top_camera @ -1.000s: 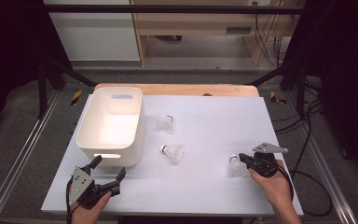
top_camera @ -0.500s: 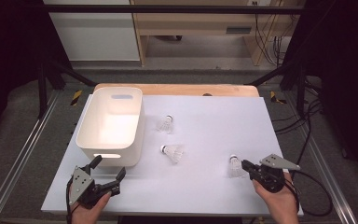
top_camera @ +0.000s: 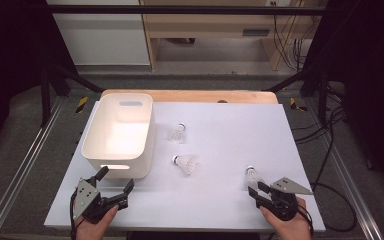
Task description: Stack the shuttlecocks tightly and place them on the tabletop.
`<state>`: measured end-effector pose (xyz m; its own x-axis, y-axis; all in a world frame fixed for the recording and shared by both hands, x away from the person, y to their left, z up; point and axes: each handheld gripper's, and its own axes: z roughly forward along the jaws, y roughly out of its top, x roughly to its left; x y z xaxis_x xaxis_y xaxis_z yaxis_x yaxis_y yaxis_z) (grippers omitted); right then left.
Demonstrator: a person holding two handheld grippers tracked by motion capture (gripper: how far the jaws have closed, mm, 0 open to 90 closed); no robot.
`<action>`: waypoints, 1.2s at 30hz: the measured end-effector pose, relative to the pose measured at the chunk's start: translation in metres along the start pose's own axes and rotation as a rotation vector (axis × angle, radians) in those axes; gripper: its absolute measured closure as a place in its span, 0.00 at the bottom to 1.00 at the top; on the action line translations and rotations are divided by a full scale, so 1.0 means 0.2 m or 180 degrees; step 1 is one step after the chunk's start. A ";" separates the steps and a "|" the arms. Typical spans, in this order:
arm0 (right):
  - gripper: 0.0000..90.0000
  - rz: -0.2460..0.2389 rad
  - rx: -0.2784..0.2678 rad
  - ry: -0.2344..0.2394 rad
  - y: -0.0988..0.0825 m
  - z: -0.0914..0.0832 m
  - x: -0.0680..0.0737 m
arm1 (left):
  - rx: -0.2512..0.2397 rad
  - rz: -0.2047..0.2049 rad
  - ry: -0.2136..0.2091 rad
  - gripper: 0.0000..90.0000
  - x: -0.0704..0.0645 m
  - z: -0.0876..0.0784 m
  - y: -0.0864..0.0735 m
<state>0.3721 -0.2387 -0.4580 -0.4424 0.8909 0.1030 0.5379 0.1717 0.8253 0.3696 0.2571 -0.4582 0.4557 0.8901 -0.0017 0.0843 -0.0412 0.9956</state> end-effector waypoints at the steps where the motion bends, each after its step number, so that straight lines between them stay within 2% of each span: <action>1: 0.60 0.0018 0.0015 0.0009 0.00 0.01 0.01 | 0.0001 -0.0001 -0.0001 0.06 0.00 0.00 0.00; 11: 0.41 0.0022 0.0116 -0.0120 -0.01 0.10 0.05 | -0.0004 0.0003 -0.0026 0.06 0.00 0.00 0.00; 20: 0.28 0.0029 0.0174 -0.0137 0.00 0.17 0.07 | -0.0019 0.0008 -0.0042 0.06 0.00 0.00 0.00; 29: 0.15 0.0053 0.0229 -0.0116 0.01 0.20 0.08 | -0.0043 0.0058 -0.0052 0.06 -0.01 0.00 0.01; 33: 0.19 0.0062 0.0221 -0.0146 0.01 0.21 0.08 | -0.0039 0.0075 -0.0054 0.06 -0.01 0.00 0.00; 36: 0.27 0.0079 0.0214 -0.0192 0.02 0.23 0.08 | -0.0044 0.0074 -0.0048 0.06 -0.01 0.00 0.01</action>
<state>0.3997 -0.2037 -0.4784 -0.3852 0.9186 0.0877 0.5960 0.1752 0.7836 0.3687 0.2561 -0.4570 0.4706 0.8821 0.0200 0.0614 -0.0554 0.9966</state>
